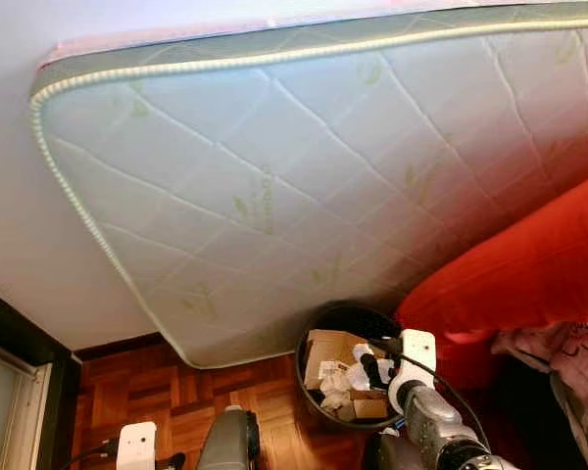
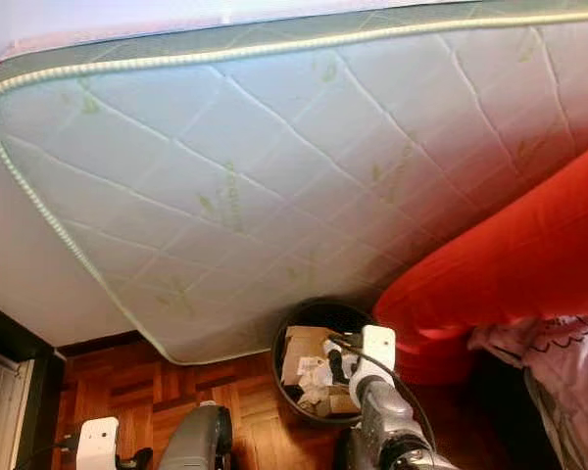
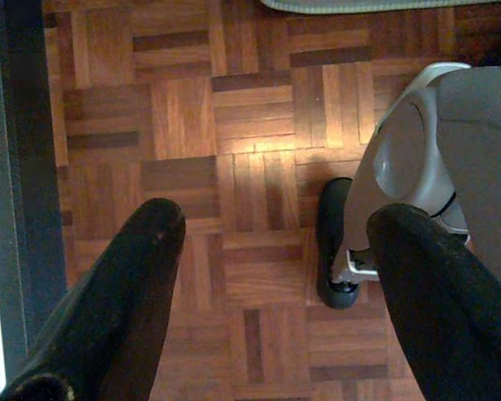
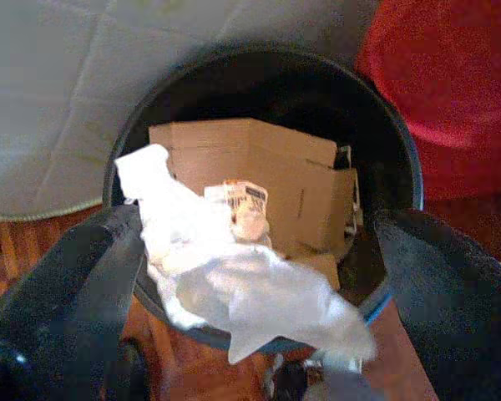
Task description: Clean up the room
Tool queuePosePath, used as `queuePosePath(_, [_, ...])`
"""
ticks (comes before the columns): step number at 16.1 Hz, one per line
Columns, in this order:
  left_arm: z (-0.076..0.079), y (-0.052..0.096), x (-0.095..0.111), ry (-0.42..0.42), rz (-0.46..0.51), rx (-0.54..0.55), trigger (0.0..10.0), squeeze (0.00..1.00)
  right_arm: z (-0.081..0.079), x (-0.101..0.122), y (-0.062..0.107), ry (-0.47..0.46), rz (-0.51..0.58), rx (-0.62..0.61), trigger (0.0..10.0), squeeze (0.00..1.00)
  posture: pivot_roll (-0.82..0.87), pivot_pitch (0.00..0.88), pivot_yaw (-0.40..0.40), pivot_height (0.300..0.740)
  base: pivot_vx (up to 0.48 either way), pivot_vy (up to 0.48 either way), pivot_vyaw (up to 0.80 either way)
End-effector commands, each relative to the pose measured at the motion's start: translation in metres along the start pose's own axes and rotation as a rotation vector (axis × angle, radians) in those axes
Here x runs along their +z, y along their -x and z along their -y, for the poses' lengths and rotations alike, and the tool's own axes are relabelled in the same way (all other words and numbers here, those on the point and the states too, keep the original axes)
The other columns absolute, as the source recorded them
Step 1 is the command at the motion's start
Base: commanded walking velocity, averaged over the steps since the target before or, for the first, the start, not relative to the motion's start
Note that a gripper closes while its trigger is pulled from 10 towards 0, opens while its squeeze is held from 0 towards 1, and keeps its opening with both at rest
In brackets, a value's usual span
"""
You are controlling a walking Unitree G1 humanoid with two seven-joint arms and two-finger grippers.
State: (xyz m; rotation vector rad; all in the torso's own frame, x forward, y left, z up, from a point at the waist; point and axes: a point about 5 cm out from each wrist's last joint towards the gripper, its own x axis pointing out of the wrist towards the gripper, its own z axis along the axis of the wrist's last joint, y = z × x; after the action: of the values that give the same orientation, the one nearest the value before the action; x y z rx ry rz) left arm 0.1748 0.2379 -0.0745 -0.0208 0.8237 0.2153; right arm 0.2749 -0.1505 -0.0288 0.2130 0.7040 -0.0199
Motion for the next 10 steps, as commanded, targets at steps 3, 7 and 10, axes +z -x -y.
queuePosePath(3, [-0.001, 0.002, -0.008, 0.005, -0.036, 0.006, 10.0, 0.0, 0.013, -0.006, 0.001, -0.242, -0.039, -0.095, 10.0, 0.0, 0.21, 0.137, -0.025, 0.624, 0.0, 0.0, 0.0])
queuePosePath(7, [-0.001, 0.002, -0.008, 0.004, -0.036, 0.006, 10.0, 0.0, 0.001, 0.012, -0.001, -0.173, 0.067, 0.021, 10.0, 0.0, 0.2, 0.137, -0.025, 0.624, 0.0, 0.0, 0.0])
queuePosePath(10, [-0.001, 0.002, -0.008, 0.003, -0.037, 0.005, 10.0, 0.0, -0.002, -0.01, 0.001, -0.038, -0.083, 0.026, 10.0, 0.0, 0.2, 0.134, -0.025, 0.624, 0.0, 0.0, 0.0])
